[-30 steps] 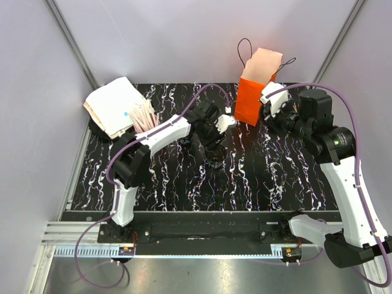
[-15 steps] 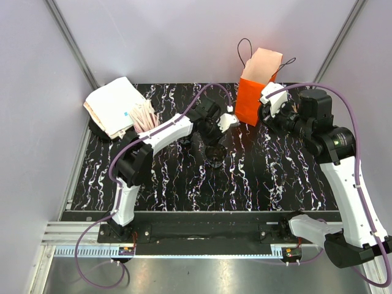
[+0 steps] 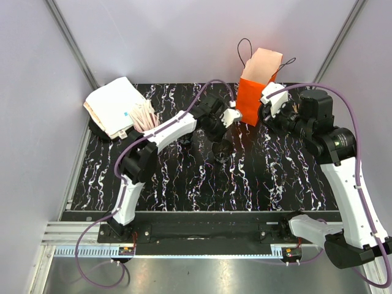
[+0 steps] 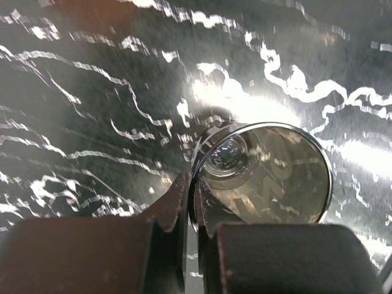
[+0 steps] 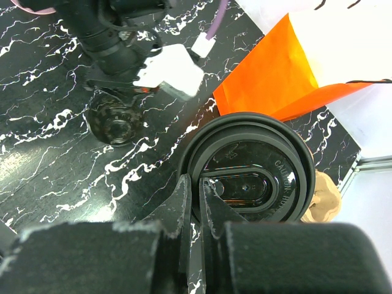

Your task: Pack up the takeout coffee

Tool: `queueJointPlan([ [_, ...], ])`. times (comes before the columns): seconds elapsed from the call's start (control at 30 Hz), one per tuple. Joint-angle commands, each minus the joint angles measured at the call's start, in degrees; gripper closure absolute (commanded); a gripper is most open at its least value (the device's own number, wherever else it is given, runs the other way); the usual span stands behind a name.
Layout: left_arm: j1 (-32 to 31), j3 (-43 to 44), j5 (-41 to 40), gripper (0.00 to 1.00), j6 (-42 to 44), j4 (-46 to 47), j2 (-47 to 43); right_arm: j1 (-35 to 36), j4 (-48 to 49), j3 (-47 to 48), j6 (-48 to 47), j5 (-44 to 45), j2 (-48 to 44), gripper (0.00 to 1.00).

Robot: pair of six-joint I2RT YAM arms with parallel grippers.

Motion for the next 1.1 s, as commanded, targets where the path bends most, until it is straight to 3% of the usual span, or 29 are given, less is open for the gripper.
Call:
queueJointPlan([
  [0.0, 0.0, 7.3, 2.3, 0.97, -3.0, 0.0, 2.9, -0.4, 1.3, 2.0, 1.0, -1.4, -1.0, 1.0],
  [0.3, 0.0, 16.0, 1.5, 0.96, -4.6, -2.8, 9.1, -0.4, 1.4, 1.5, 0.9, -1.4, -1.4, 1.0],
  [0.73, 0.6, 16.0, 2.2, 0.44, -6.6, -2.3, 4.9, -0.3, 1.3, 0.8, 0.9, -3.7, -0.1, 1.0],
  [1.0, 4.8, 13.2, 5.3, 0.02, -10.5, -1.3, -2.7, -0.3, -1.4, 0.7, -0.7, -7.9, 2.2, 1.0],
  [1.07, 6.6, 11.4, 6.4, 0.01, -11.9, -1.1, -5.2, -0.3, -2.4, 1.0, -1.7, -8.7, 3.0, 1.0],
])
